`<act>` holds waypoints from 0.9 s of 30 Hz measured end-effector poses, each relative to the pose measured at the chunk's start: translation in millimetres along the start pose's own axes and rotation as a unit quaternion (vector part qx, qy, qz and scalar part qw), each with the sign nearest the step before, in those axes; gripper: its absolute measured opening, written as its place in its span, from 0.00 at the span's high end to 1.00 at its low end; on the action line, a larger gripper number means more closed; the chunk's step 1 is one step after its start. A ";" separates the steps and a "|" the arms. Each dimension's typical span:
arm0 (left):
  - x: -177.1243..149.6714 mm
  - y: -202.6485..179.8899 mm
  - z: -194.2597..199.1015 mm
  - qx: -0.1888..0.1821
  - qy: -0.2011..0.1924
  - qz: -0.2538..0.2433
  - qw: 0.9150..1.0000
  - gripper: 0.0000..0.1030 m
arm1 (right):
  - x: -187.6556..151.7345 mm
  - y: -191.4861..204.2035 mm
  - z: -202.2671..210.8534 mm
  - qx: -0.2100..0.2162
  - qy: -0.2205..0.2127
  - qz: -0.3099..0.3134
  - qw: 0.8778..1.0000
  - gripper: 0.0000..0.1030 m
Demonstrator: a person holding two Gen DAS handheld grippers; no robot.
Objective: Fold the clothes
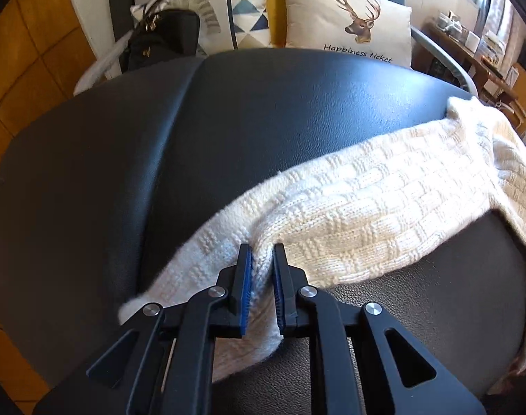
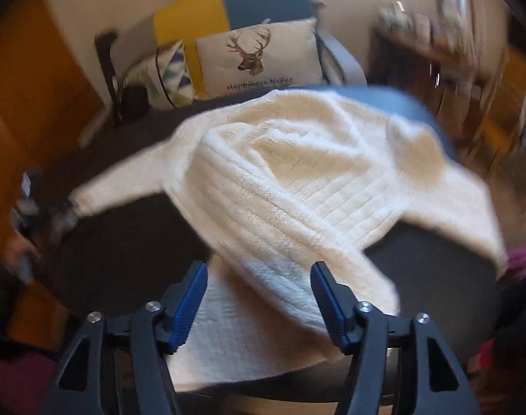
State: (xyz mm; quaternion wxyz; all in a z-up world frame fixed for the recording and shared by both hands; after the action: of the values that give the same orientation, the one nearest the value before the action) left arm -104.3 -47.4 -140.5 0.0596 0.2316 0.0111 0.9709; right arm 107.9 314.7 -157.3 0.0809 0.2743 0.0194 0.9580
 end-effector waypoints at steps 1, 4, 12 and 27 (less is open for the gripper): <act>-0.6 0.3 0.1 -0.003 0.000 0.003 1.000 0.88 | 3.9 9.9 -8.6 -0.051 0.009 0.044 0.998 0.36; -0.5 1.2 3.0 -0.008 0.002 0.007 1.000 0.87 | 3.5 27.8 -29.5 -0.113 0.033 0.120 0.986 0.37; -5.6 -4.0 1.1 -0.011 0.008 0.012 1.000 0.86 | -4.4 23.6 -50.8 -0.127 0.040 0.108 0.985 0.41; -9.2 -11.9 -2.0 -0.017 0.007 0.011 1.000 0.85 | 0.3 8.1 -55.1 -0.105 0.047 0.053 0.992 0.86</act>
State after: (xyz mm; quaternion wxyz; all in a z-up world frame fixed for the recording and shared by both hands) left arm -95.8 -36.7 -147.0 0.0522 0.2241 -0.0075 0.9731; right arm 77.3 307.2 -203.2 0.0571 0.2195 -0.0924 0.9695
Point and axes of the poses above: each gripper's, at about its wrist camera, not at the fingertips, and z roughly against the way its jaws point, y to its left, x to its top, the point moved 4 cm from there along -z, roughly the way its jaws point, and after that the axes turned 1 degree about x, right-handed, at the moved point
